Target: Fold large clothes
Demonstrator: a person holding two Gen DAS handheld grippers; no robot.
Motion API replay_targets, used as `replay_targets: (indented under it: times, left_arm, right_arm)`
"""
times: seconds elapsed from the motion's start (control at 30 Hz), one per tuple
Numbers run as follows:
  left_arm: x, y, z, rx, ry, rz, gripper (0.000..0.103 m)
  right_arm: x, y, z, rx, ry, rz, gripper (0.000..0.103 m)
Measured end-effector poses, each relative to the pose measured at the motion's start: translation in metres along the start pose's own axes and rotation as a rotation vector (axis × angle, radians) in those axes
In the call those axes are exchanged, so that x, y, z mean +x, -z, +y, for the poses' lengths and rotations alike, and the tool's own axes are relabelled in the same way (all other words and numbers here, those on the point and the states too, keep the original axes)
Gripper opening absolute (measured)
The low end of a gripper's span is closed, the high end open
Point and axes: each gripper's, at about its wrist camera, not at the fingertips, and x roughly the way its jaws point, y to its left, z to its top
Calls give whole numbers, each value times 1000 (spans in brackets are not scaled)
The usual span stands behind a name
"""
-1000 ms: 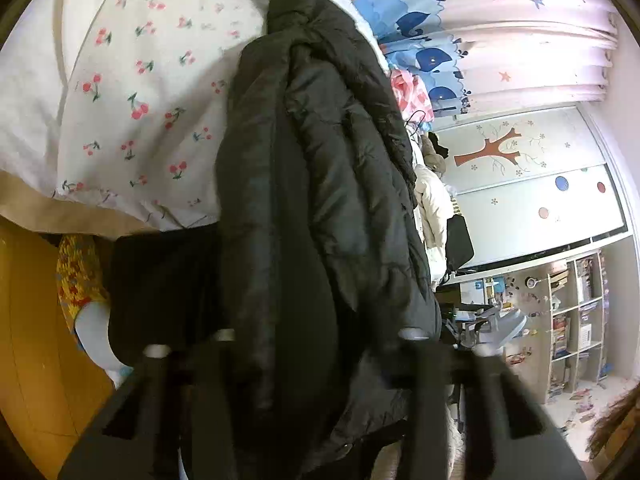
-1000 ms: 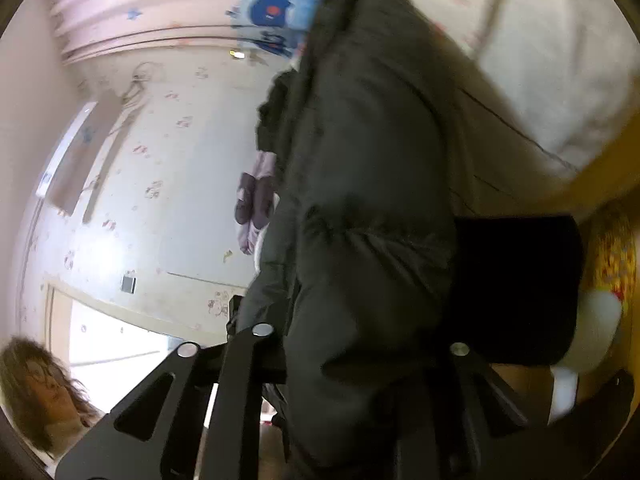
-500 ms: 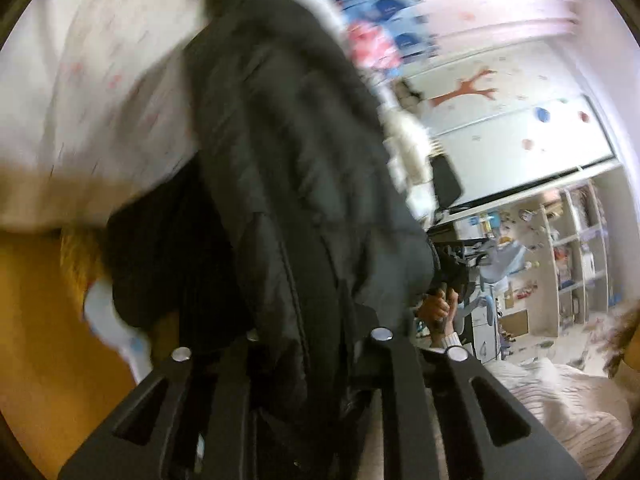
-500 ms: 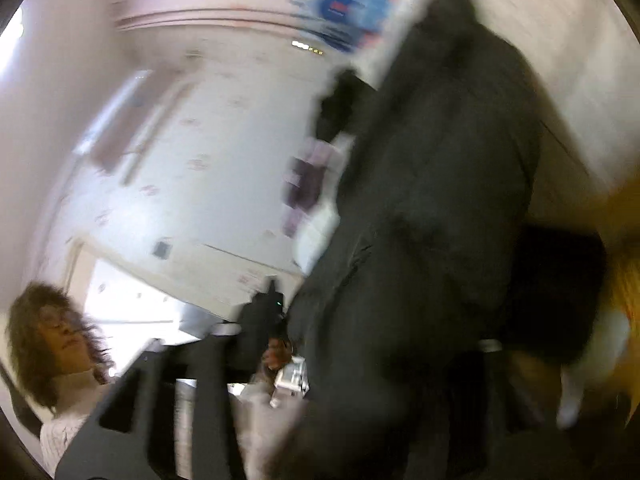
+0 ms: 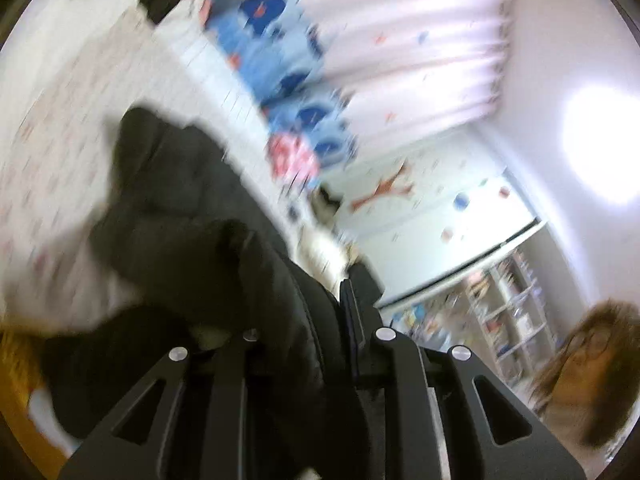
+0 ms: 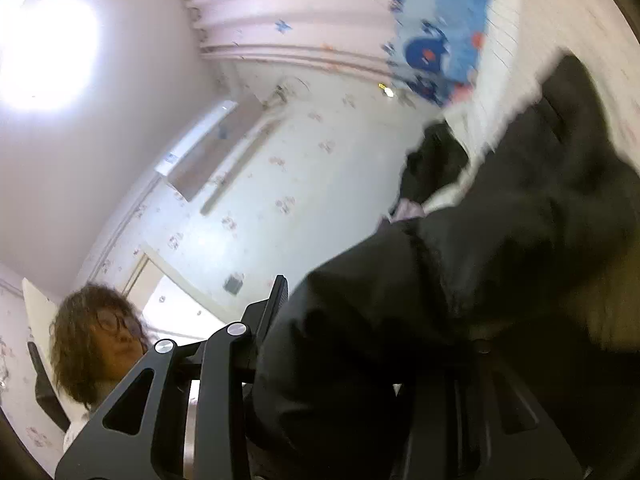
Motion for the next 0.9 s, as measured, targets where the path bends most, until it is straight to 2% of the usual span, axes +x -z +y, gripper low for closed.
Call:
replay_targets:
  times: [0.1,0.23,0.37,0.43,0.5,0.6,0.67,0.77,0.87,0.9]
  left_arm:
    - [19,-45,2,-16,2,-82,20]
    - [54,-111,26,-55,-51,-158,20]
    - [98,-168,64,-111,-106,-213,20]
    - [121,-197,89,-142,-150,-234,20]
    - [145,-210,121,-181,-225,-250,20]
    - [170,-215,178,-261,-353,-257,20]
    - [180,-210,211,-326,-383,-254,20]
    - [191,-201,238,-356,-432,-242,22]
    - [191,-199,236,-345,-448,-210,27]
    - [188,-200,234,-346,-440,-191,36]
  right_arm:
    - [28,-47,1,-17,16,-26,35]
    - [61,-119,-29,6,105,-72,35]
    - [87,-180,-78,75,237,-124,35]
    - [100,-204,-116,107,324,-140,35]
    - [112,-220,-157,154,411,-150,35]
    - [118,-224,-224,225,539,-146,35]
    - [125,-223,-265,274,578,-146,34]
    - [129,-221,-291,297,590,-136,35]
    - [129,-223,-295,301,569,-117,48]
    - [127,-223,-291,301,549,-116,59]
